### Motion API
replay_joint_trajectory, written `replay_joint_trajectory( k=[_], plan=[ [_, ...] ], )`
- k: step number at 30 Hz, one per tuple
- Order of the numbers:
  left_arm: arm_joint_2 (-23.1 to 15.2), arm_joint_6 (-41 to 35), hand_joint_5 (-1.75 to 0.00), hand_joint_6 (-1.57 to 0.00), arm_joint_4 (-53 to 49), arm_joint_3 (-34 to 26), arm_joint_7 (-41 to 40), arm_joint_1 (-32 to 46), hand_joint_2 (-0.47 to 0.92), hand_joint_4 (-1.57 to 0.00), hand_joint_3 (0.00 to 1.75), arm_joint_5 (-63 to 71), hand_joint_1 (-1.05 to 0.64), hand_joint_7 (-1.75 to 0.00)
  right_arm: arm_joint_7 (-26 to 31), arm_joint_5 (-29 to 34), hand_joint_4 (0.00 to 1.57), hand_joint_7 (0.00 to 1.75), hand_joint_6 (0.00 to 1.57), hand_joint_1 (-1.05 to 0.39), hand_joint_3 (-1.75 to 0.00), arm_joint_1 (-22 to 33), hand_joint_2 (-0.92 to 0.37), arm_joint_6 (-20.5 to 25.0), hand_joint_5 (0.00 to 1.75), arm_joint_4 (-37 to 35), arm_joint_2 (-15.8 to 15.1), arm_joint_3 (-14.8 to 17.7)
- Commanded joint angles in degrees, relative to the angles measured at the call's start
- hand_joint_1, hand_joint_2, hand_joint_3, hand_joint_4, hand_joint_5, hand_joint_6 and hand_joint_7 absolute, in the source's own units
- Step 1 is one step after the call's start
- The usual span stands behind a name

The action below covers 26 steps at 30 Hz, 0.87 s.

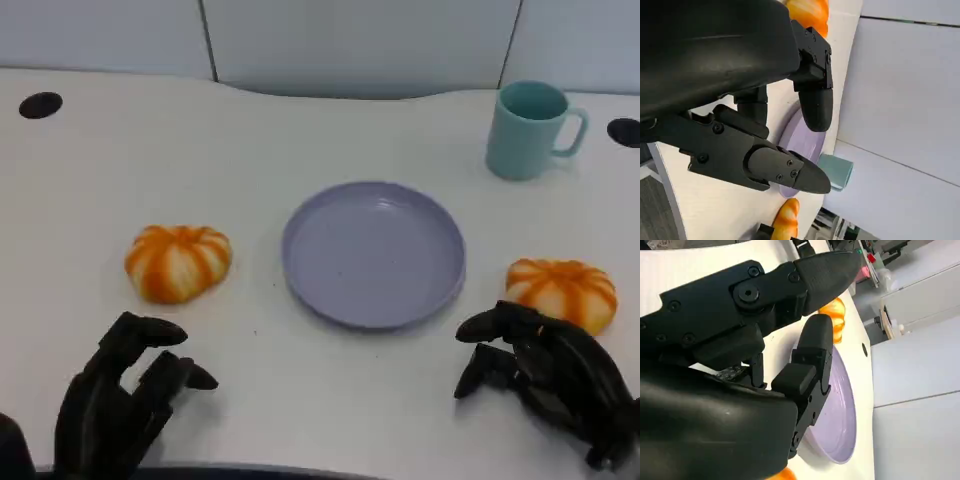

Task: Grasp the bread from the table and place it into the plate.

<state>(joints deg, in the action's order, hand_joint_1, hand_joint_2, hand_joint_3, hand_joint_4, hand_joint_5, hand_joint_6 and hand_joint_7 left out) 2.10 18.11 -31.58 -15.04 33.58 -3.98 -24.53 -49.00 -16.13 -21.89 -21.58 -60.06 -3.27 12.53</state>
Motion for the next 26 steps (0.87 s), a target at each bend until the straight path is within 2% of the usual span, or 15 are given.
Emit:
replay_joint_trajectory(
  k=[1, 4, 10, 19, 26],
  plan=[
    [-0.7, 0.9, -1.75, -0.29, -0.8, -0.4, 0.7, -0.2, 0.92, -0.38, 0.03, -0.4, -0.65, -1.57, 0.2, 0.1, 0.64, 0.88, 0.75, -0.52, -0.11, 1.6, -0.92, 1.5, 1.38, -1.5, -0.4, 0.0],
    [-0.8, 1.1, -1.75, -0.30, -1.0, -0.4, 0.7, -0.3, 0.92, -0.39, 0.03, -0.4, -0.66, -1.56, 1.5, 0.9, 0.67, 0.86, 0.78, -0.55, -0.10, 1.8, -0.92, 0.8, 1.35, -1.0, -0.4, -0.4],
    [-1.0, 0.1, -1.75, -0.31, -0.3, -0.2, 0.1, 0.0, 0.92, -0.35, 0.03, -0.2, -0.64, -1.54, 0.6, 0.0, 0.69, 0.86, 0.77, -0.52, -0.09, 1.3, -0.92, 2.4, 1.35, -1.6, -0.3, 0.1],
    [-0.9, -0.7, -1.75, -0.22, 0.5, -0.1, -0.5, 0.2, 0.92, -0.34, 0.03, 0.0, -0.60, -1.62, 1.1, 0.4, 0.68, 0.86, 0.78, -0.52, -0.10, 1.6, -0.92, 1.4, 1.34, -1.1, -0.3, -0.3],
    [-0.7, -0.9, -1.75, -0.22, 0.3, -0.3, -0.2, 0.1, 0.92, -0.35, 0.02, -0.6, -0.60, -1.63, 0.4, 0.2, 0.70, 0.84, 0.78, -0.52, -0.09, 1.3, -0.92, 1.4, 1.34, -2.1, -0.5, 0.1]
  ],
)
